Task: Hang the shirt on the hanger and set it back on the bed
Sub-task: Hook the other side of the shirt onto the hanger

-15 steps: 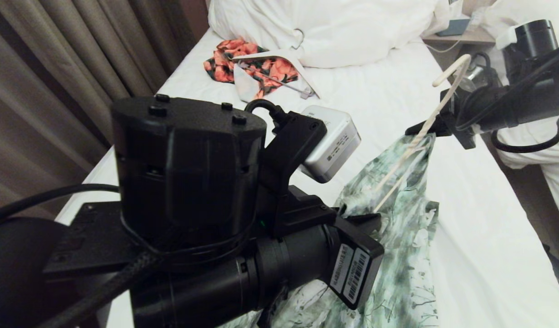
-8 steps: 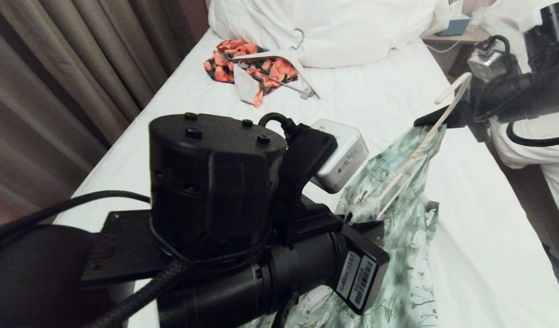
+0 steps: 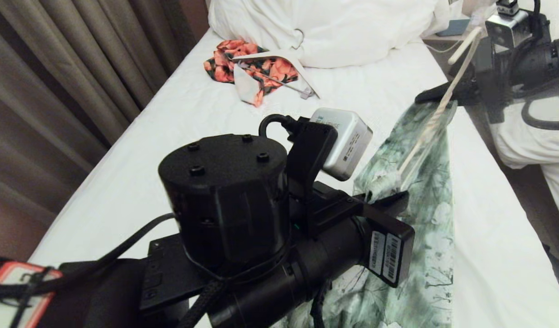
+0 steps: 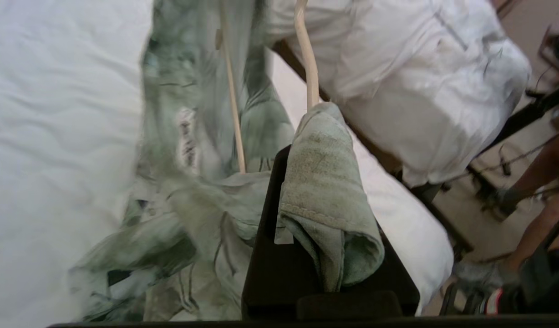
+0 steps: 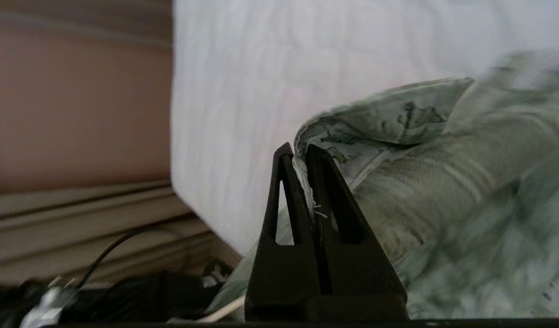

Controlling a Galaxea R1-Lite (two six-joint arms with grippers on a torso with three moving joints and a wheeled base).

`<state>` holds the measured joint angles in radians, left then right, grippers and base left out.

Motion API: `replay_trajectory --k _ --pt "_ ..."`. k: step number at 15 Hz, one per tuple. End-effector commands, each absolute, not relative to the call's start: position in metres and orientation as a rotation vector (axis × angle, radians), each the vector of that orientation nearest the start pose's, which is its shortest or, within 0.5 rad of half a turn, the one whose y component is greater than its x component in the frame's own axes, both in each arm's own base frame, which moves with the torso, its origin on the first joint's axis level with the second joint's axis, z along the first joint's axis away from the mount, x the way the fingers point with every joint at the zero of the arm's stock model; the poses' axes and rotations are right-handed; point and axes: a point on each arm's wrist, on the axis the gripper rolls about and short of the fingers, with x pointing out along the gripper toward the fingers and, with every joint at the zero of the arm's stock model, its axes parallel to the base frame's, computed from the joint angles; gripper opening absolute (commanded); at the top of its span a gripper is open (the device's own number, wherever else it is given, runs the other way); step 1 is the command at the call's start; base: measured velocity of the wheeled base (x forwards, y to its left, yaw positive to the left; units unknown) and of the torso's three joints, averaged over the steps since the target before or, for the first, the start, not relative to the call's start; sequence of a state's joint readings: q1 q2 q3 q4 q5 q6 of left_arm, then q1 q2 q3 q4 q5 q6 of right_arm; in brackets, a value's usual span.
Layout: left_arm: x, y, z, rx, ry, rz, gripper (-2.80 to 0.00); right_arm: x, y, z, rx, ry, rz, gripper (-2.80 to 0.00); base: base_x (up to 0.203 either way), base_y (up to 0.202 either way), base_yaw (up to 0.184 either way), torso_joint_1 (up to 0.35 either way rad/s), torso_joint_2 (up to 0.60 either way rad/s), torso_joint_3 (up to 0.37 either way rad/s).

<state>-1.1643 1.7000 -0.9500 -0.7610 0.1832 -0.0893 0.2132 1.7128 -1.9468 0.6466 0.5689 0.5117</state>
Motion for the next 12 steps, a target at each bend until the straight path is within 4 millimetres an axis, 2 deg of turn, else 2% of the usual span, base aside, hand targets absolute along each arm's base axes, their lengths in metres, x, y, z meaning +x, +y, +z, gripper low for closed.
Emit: replay_trajectory --k 1,7,12 --pt "0.134 -0.3 0.225 -0.103 0.022 -0.98 -2.8 0.255 0.078 0.385 0.54 0.574 0.703 -2.8 0.0 0.0 0.0 0.0 0.0 0.0" --pt "0.138 -0.309 0.222 -0.248 -0.174 -0.982 -2.8 0.218 0.092 0.396 0.539 0.581 0.795 -2.8 0.0 0.0 0.0 0.0 0.0 0.0" --pt "0.138 -0.309 0.225 -0.284 -0.22 -0.98 -2.8 0.19 0.097 0.4 0.579 0.609 0.847 -2.8 0.0 0.0 0.0 0.0 0.0 0.0"
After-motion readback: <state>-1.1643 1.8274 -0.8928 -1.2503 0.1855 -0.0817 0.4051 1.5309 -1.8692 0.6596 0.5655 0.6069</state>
